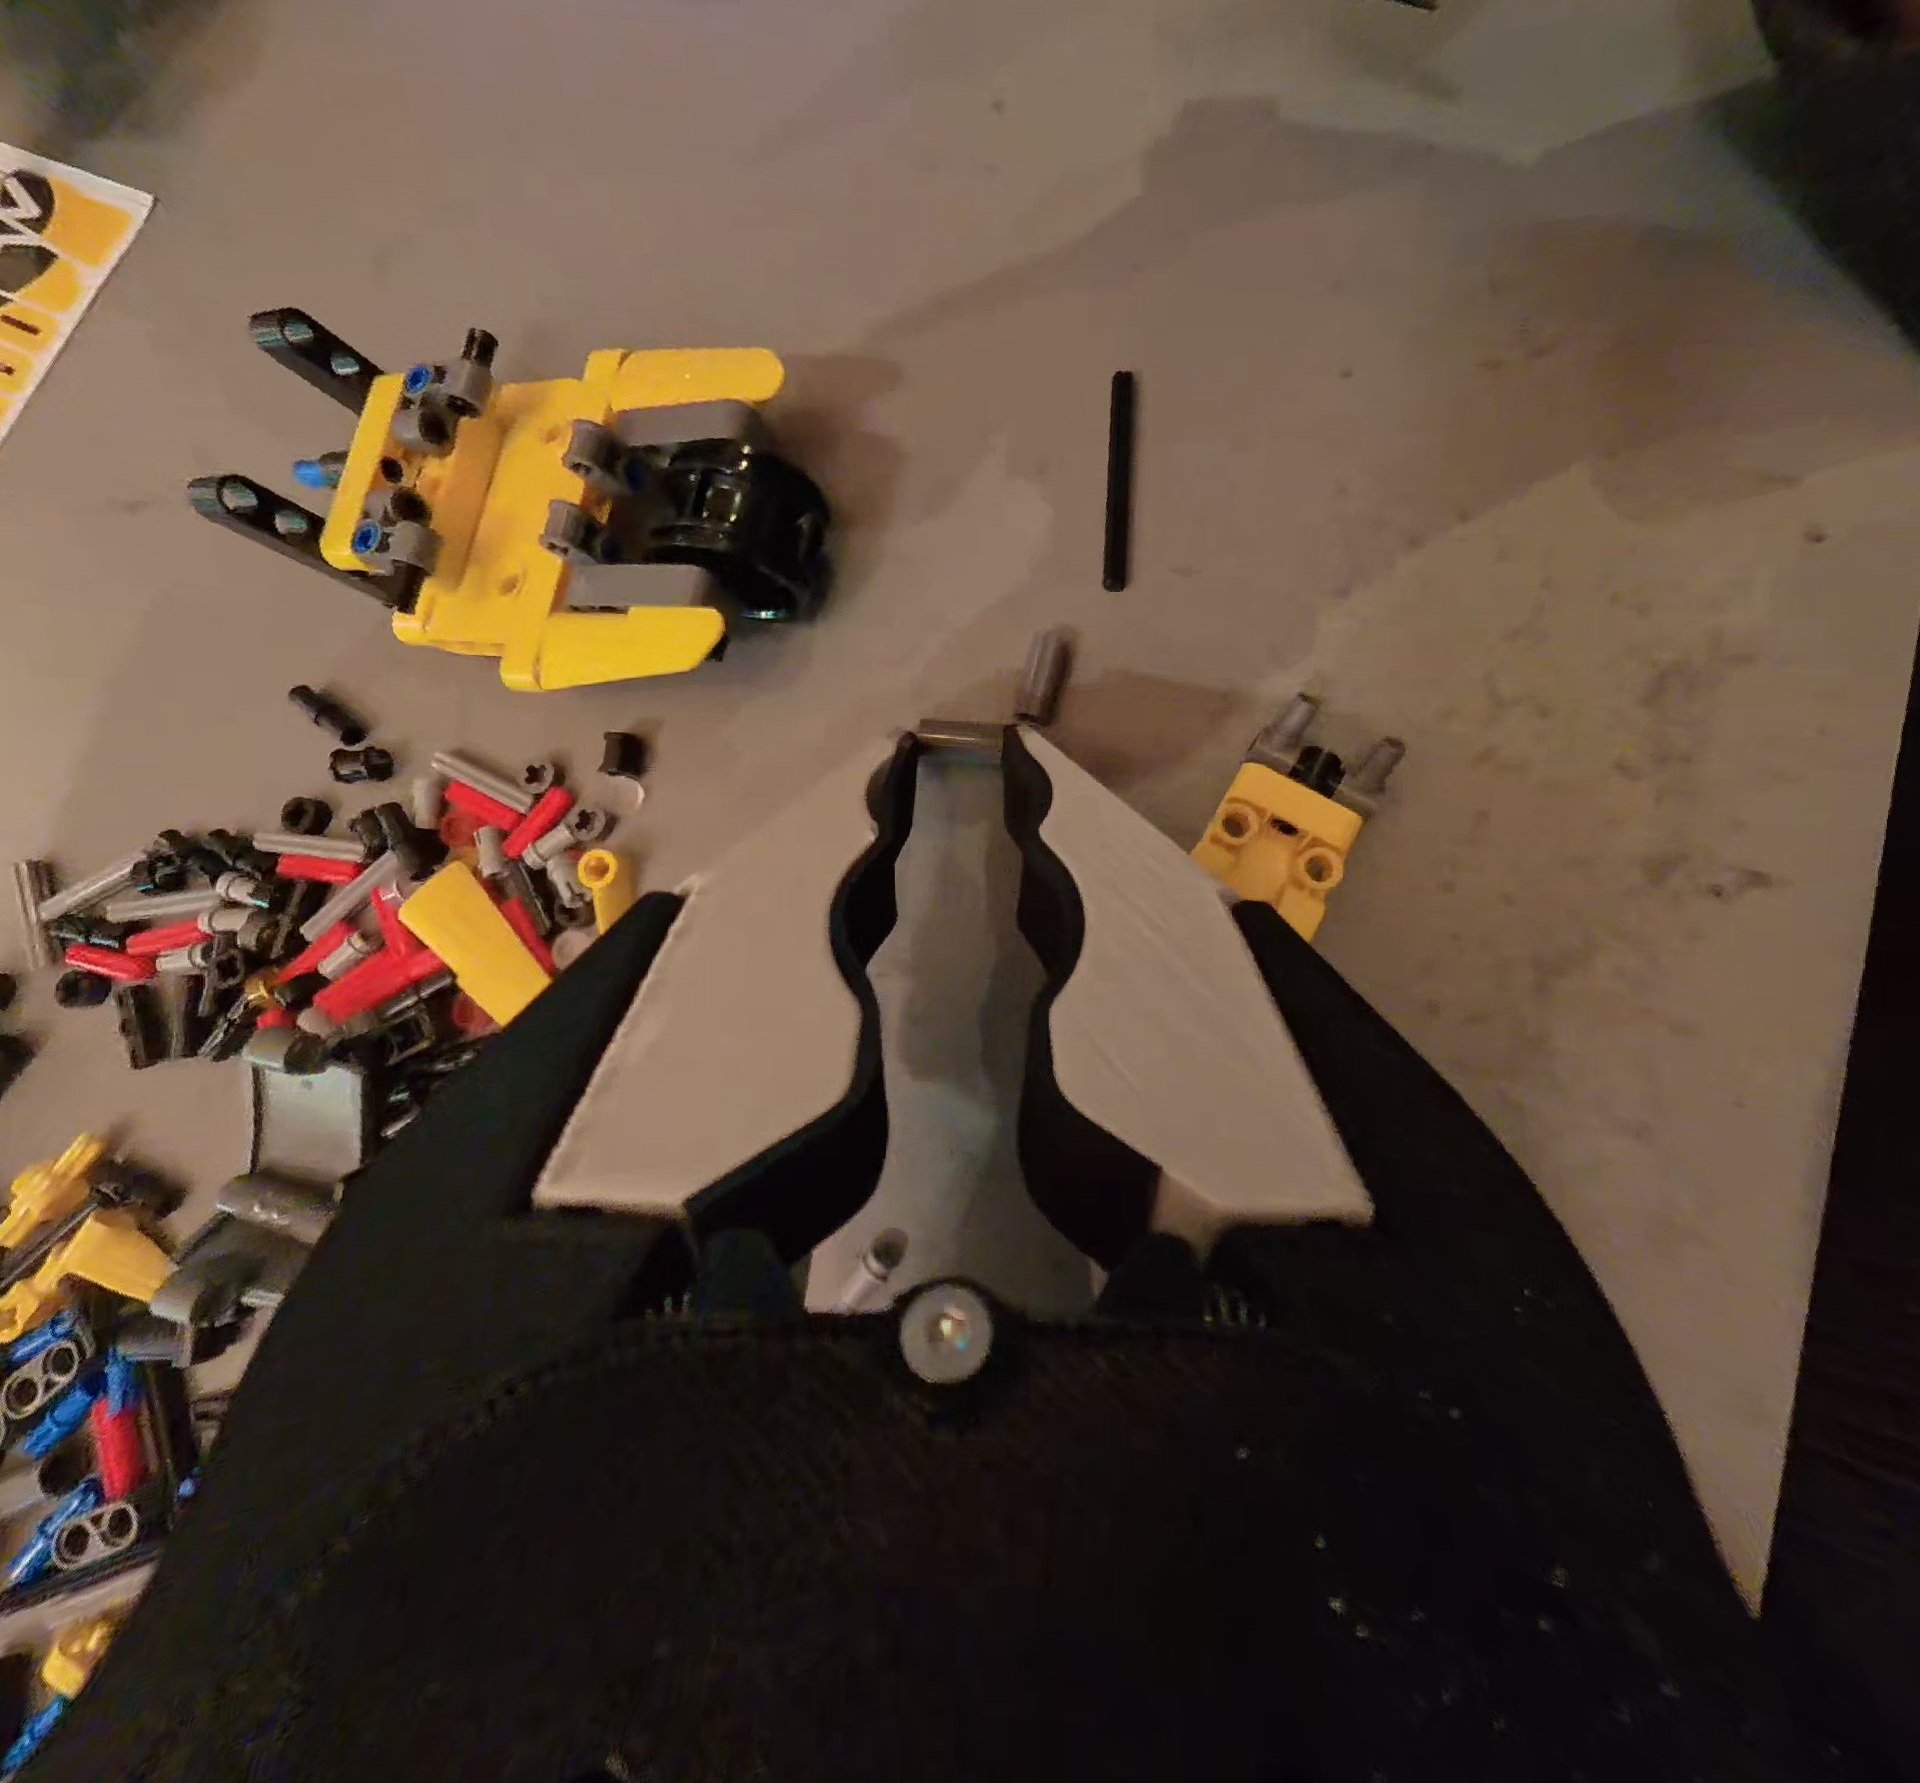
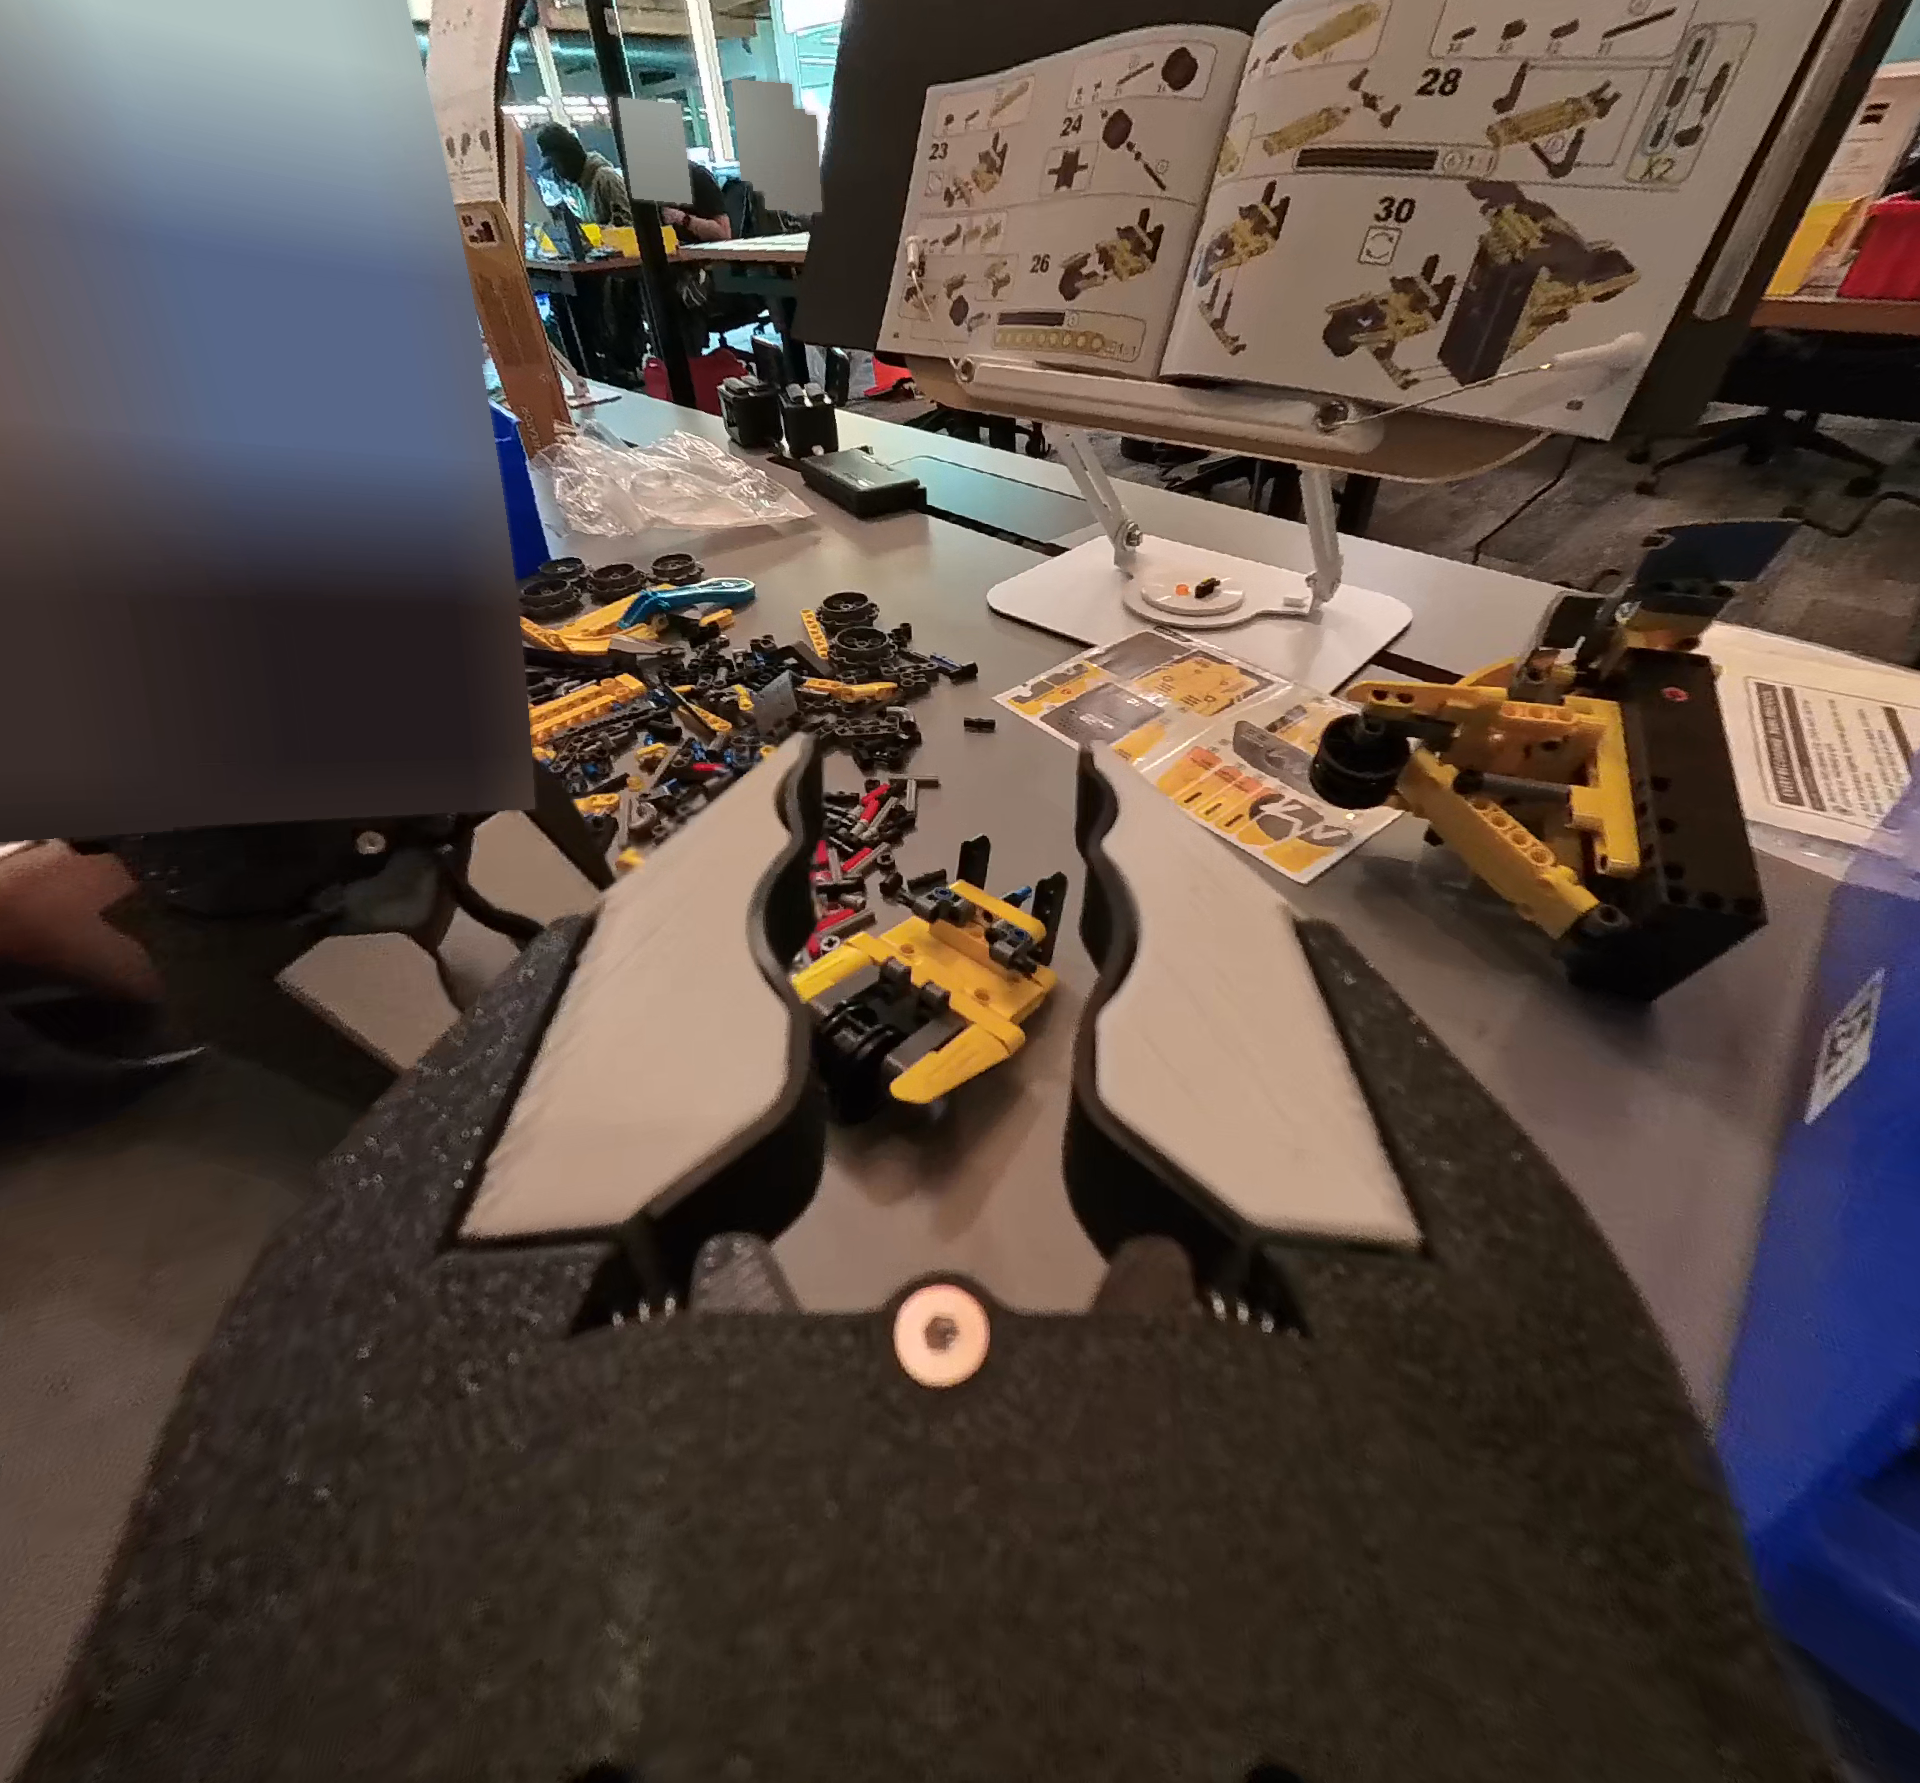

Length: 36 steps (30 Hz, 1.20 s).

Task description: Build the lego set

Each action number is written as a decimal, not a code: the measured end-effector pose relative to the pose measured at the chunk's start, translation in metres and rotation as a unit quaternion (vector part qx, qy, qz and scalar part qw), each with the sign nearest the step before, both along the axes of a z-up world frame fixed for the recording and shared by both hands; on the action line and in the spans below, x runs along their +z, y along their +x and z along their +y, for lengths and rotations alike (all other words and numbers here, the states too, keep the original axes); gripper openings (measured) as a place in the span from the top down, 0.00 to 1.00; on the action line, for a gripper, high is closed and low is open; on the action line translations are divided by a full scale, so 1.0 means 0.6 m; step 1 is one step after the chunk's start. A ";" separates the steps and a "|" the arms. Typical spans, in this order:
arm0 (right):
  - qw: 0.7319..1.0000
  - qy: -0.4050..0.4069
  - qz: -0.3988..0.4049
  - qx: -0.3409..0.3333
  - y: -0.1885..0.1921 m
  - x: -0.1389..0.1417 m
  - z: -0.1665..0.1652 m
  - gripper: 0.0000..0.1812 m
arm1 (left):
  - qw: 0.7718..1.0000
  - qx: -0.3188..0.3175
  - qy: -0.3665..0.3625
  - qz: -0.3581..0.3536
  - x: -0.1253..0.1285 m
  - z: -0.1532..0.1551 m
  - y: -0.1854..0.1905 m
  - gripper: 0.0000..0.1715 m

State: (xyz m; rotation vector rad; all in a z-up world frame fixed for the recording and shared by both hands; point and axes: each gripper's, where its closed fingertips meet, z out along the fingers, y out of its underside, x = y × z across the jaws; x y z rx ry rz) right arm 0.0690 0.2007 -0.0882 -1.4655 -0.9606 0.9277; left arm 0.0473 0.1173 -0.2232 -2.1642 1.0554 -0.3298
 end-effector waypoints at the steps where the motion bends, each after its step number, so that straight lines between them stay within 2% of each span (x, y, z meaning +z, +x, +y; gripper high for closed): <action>1: 1.000 -0.001 0.004 0.002 0.000 0.002 -0.001 0.73 | 1.000 0.005 -0.001 -0.002 0.000 0.002 -0.004 0.92; 5: 1.000 -0.003 0.010 0.010 -0.002 0.005 -0.007 0.73 | 1.000 0.024 -0.004 -0.015 0.000 0.011 -0.012 0.92; 36: 1.000 0.003 -0.009 0.010 -0.010 -0.005 -0.010 0.73 | 0.999 0.027 -0.007 -0.031 -0.004 0.015 -0.006 0.91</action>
